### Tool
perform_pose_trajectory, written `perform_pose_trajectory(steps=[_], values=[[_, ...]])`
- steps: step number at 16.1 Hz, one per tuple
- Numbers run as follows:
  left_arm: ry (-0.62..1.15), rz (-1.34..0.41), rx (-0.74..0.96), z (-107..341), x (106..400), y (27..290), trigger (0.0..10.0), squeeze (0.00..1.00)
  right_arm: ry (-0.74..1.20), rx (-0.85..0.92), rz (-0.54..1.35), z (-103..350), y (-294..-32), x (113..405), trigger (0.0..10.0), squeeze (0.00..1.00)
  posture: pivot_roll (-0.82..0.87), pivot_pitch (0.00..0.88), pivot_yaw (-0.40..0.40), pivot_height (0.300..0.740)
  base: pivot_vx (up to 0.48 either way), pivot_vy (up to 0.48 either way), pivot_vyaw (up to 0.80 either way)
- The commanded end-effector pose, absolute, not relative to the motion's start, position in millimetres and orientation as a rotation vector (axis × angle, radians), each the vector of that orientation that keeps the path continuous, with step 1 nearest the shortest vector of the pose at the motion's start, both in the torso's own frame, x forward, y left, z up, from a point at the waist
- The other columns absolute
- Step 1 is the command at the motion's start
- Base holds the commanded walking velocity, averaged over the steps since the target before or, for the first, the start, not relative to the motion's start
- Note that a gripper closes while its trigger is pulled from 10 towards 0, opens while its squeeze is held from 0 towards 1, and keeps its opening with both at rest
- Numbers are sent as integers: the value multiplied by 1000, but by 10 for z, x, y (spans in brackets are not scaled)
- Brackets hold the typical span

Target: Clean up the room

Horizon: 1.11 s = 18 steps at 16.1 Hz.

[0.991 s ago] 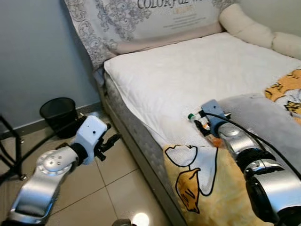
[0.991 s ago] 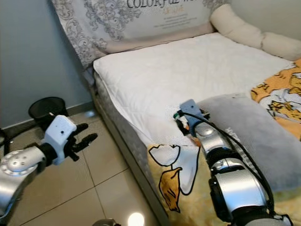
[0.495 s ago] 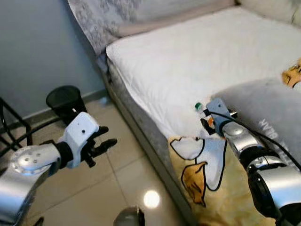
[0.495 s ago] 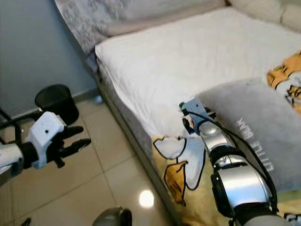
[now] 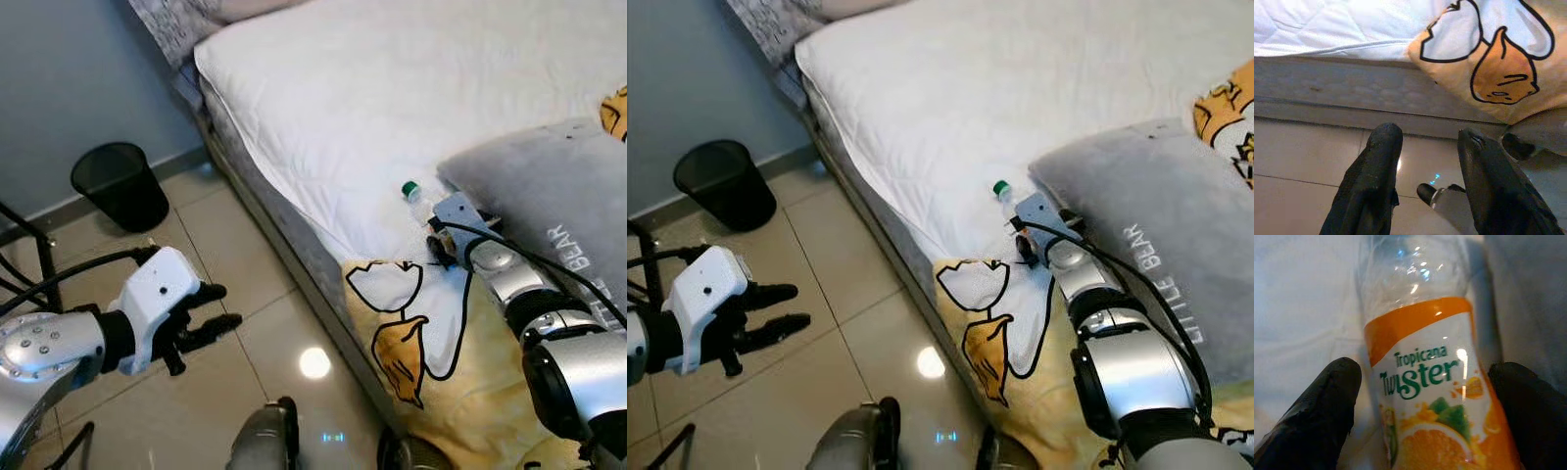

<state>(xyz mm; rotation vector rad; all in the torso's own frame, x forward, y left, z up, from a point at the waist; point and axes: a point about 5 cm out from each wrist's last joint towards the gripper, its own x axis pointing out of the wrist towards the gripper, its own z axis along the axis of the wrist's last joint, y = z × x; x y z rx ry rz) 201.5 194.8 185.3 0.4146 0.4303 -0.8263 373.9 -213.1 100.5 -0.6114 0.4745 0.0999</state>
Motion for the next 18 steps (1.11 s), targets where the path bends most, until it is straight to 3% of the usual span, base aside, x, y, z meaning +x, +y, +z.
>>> perform_pose_trajectory(steps=[1, 14, 18], values=[[446, -825, 423, 1866, 1979, 1971, 10000, 0, 506, -591, 110, 976, -2135, 3724, 0, 0, 384, 286, 63, 740, 0, 0, 0], [413, -815, 350, 1787, 2034, 1871, 10000, 0, 512, -483, 195, 1040, -2043, 3767, 0, 0, 338, 177, 32, 740, 0, 0, 0], [388, -683, 252, 1582, 2056, 1834, 10000, 0, 411, -177, 280, 1172, -1918, 3825, 0, 0, 275, 38, 5, 740, 0, 0, 0]])
